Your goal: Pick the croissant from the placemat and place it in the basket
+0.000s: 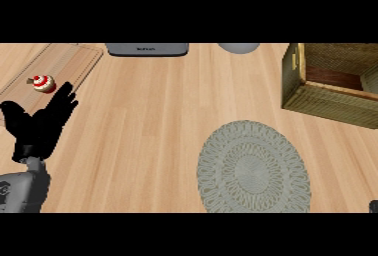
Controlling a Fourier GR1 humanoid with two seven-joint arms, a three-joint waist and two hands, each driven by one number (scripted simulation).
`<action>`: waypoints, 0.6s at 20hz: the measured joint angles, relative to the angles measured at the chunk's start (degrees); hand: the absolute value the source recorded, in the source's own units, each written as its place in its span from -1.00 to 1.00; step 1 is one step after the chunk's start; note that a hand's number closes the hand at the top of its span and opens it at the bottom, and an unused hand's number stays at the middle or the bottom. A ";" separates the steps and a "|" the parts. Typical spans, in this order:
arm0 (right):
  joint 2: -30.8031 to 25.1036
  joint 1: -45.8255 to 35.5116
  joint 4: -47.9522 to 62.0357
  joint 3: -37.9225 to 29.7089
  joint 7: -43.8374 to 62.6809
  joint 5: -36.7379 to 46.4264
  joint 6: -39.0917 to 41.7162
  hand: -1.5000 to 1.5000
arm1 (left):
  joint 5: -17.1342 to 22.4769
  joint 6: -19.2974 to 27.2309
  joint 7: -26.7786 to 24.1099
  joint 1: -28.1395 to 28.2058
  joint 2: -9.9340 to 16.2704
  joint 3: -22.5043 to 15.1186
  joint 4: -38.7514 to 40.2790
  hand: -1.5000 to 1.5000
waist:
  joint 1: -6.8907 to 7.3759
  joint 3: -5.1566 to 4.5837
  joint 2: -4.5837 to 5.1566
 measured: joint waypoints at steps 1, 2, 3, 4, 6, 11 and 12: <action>-0.71 0.95 1.38 -0.49 -1.96 0.05 -0.80 1.00 | 0.12 -0.30 -0.23 0.02 0.29 0.30 0.18 0.00 | 0.03 0.00 0.01; -1.61 1.85 2.26 -1.38 -3.55 -0.39 -1.11 1.00 | -0.16 -0.18 -0.56 -0.21 0.25 0.33 0.71 0.00 | 0.00 0.00 0.03; -2.41 1.83 3.19 -2.32 -4.62 -1.18 -1.14 1.00 | -0.45 -0.23 -1.20 -0.20 -0.13 0.06 1.48 0.00 | -0.03 0.02 0.04; -2.26 3.29 3.20 -2.57 -5.55 -1.31 -1.96 1.00 | -0.70 0.05 -1.50 -0.23 -0.47 -0.03 1.73 0.00 | -0.06 0.00 0.01; -2.63 5.44 4.30 -3.68 -8.53 -2.23 -3.41 1.00 | -1.22 0.68 -1.60 0.31 -1.30 -0.49 1.27 0.00 | -0.01 0.01 0.02; -3.64 8.60 10.12 -5.75 -15.95 -3.30 -7.87 1.00 | -1.00 -0.21 -1.75 -0.43 -0.63 0.25 2.24 0.00 | 0.09 0.01 0.05; -3.72 8.55 11.20 -6.25 -15.58 -1.71 -10.10 -1.00 | -1.00 -0.27 -2.16 -0.56 -0.69 0.32 2.73 0.00 | 0.18 0.00 0.14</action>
